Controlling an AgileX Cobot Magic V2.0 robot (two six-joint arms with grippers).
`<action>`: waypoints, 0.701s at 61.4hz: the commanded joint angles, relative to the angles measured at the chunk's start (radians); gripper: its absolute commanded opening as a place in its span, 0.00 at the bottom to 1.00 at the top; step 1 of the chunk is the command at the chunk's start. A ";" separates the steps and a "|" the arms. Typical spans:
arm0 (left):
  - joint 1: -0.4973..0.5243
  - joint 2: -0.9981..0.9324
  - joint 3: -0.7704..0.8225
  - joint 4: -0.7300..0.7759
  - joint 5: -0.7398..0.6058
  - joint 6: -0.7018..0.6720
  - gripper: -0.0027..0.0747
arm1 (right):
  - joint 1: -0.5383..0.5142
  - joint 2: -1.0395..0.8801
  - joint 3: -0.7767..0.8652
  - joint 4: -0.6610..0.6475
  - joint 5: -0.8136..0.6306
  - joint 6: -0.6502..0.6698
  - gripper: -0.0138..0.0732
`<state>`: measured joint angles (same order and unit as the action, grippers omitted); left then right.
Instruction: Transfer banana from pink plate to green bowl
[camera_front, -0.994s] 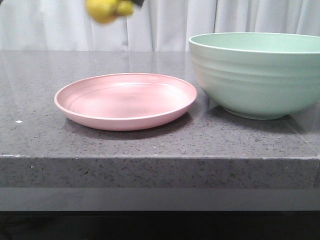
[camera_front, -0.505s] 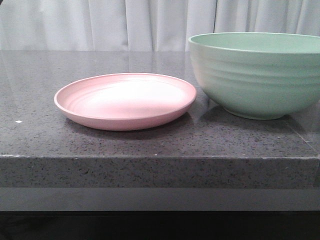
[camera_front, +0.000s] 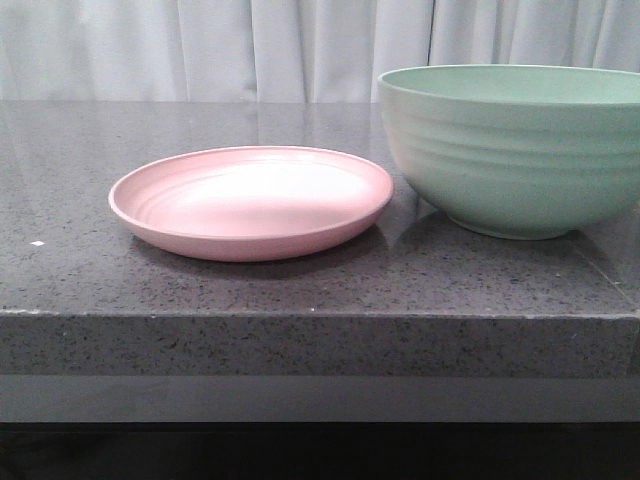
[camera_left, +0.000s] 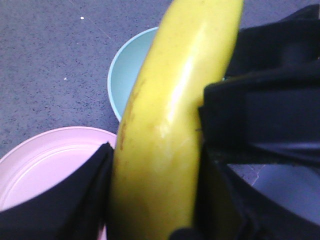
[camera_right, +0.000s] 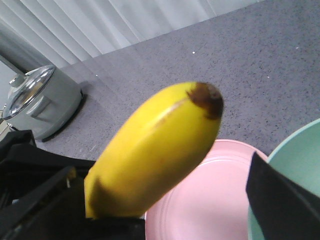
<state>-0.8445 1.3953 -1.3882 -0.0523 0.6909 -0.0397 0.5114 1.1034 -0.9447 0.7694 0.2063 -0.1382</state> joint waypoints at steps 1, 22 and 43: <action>-0.017 -0.040 -0.038 -0.062 -0.079 -0.003 0.25 | 0.003 0.002 -0.045 0.016 -0.062 -0.010 0.92; -0.017 -0.040 -0.038 -0.055 -0.079 -0.003 0.25 | 0.003 -0.003 -0.046 0.017 -0.059 -0.010 0.92; -0.017 -0.040 -0.038 -0.055 -0.079 -0.003 0.25 | 0.003 -0.003 -0.046 0.018 -0.071 -0.010 0.34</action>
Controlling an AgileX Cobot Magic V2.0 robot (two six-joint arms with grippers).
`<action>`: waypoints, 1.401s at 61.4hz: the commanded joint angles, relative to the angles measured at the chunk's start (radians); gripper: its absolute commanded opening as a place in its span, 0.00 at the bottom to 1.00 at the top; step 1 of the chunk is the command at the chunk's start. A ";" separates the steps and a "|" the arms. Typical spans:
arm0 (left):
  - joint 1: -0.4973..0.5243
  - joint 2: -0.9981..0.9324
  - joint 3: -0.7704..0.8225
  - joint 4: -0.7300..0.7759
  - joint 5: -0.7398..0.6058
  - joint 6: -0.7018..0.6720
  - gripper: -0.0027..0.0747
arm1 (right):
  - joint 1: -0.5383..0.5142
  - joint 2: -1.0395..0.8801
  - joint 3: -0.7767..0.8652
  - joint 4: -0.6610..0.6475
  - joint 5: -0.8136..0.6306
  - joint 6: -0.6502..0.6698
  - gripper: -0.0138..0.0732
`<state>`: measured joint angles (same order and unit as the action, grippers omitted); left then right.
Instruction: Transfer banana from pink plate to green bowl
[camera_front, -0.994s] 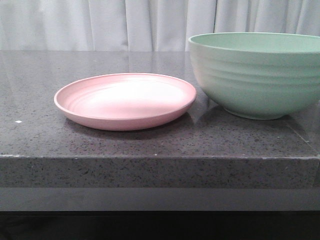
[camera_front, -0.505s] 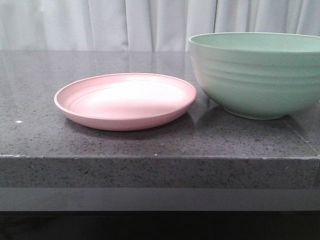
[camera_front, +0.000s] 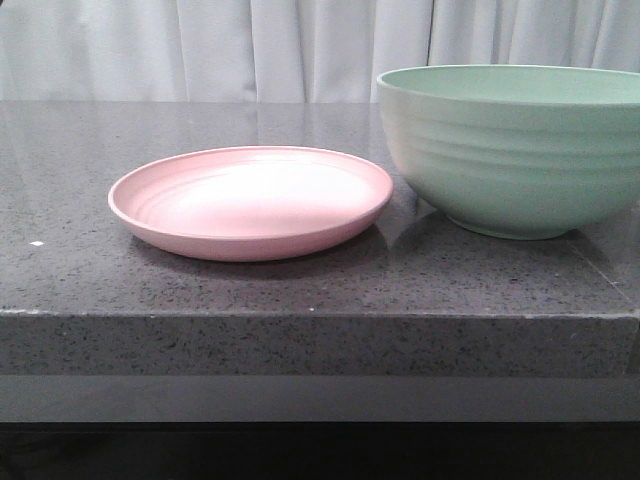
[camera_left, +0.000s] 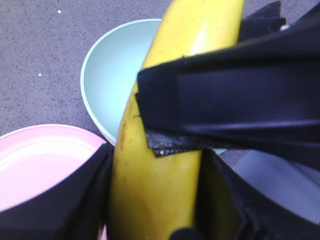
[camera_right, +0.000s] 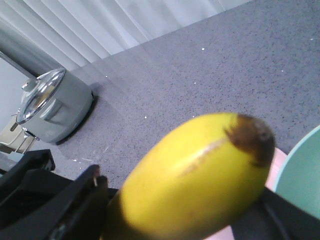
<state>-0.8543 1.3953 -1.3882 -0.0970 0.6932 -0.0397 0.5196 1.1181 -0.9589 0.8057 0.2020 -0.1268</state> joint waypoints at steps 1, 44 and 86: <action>-0.007 -0.040 -0.038 -0.010 -0.081 -0.003 0.25 | -0.005 -0.018 -0.032 -0.018 -0.068 -0.022 0.31; -0.007 -0.040 -0.038 0.078 -0.081 -0.003 0.84 | -0.105 0.006 -0.133 -0.187 -0.012 -0.103 0.14; -0.007 -0.040 -0.038 0.080 -0.081 -0.003 0.84 | -0.249 0.304 -0.262 -0.485 0.142 -0.215 0.44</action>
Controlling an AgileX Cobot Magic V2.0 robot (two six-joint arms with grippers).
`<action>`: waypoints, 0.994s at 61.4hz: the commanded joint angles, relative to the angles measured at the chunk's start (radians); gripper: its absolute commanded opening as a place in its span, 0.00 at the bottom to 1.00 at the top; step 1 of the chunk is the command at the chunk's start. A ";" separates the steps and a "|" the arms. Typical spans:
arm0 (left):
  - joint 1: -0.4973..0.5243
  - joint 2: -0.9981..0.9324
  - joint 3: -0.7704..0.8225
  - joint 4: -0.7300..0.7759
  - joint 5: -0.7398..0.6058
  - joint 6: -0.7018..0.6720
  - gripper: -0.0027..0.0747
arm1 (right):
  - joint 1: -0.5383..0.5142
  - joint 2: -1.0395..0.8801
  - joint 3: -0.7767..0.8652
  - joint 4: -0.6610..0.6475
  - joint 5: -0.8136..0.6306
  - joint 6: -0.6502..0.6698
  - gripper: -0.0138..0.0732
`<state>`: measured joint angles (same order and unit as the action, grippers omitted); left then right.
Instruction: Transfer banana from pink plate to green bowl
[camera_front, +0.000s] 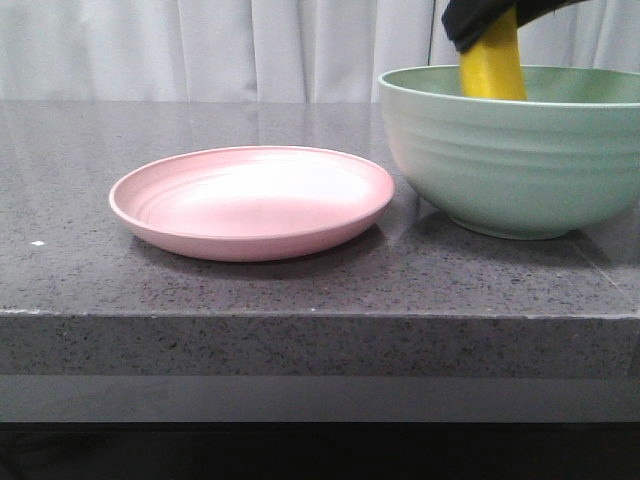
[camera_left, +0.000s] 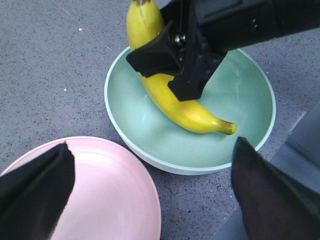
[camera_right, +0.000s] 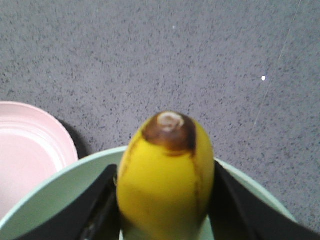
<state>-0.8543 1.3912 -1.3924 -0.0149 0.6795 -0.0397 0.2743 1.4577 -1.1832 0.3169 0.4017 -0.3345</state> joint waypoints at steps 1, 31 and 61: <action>-0.007 -0.036 -0.034 -0.003 -0.068 -0.003 0.84 | -0.003 -0.036 -0.037 0.004 -0.057 -0.007 0.46; 0.030 -0.036 -0.034 0.006 -0.083 -0.011 0.83 | -0.019 -0.078 -0.191 0.001 0.272 0.157 0.71; 0.505 -0.041 -0.034 0.004 -0.043 -0.037 0.01 | -0.124 -0.101 -0.285 -0.070 0.531 0.295 0.09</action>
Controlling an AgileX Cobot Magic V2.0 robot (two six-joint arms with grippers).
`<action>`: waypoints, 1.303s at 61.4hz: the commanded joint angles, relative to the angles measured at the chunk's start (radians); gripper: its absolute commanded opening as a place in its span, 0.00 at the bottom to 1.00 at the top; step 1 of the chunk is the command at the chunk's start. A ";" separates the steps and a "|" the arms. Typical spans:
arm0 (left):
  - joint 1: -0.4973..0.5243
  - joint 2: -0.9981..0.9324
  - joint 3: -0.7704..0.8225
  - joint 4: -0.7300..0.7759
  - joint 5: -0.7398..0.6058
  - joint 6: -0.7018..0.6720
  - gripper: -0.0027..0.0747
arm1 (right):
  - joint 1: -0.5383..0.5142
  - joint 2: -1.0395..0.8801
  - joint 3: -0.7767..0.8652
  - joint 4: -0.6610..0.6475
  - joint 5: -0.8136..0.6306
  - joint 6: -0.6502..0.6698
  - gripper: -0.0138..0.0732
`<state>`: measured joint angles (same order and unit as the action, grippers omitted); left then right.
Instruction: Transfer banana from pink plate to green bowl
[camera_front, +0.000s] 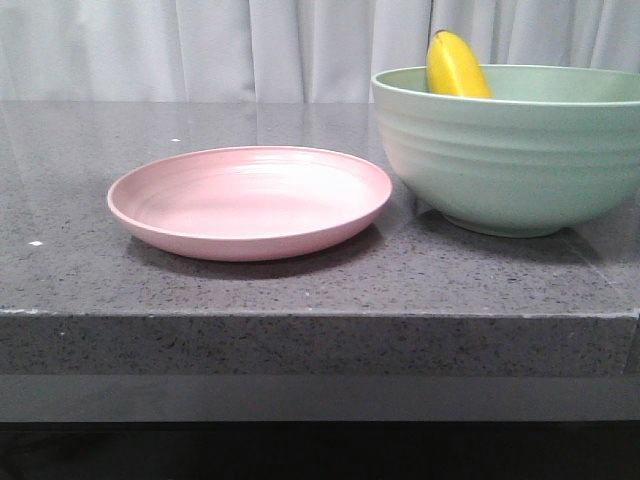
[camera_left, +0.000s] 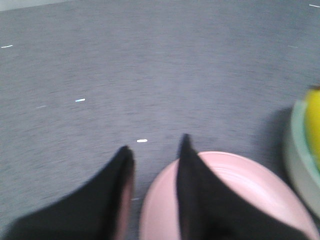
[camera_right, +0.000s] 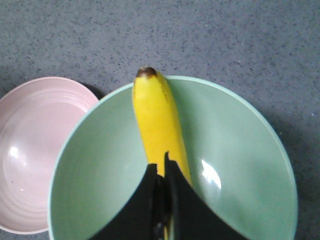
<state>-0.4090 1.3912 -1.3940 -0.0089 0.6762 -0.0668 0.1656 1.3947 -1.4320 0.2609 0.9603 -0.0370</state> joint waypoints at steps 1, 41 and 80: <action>0.077 -0.041 -0.033 -0.002 -0.030 -0.010 0.01 | -0.016 -0.039 -0.036 -0.020 -0.026 -0.002 0.09; 0.219 -0.668 0.682 -0.004 -0.385 -0.010 0.01 | -0.012 -0.668 0.670 -0.070 -0.609 -0.031 0.09; 0.219 -1.162 1.039 -0.012 -0.433 -0.010 0.01 | -0.012 -1.234 1.083 -0.069 -0.680 -0.031 0.09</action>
<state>-0.1953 0.2219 -0.3270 -0.0127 0.3299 -0.0692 0.1578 0.1537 -0.3242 0.1929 0.3588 -0.0593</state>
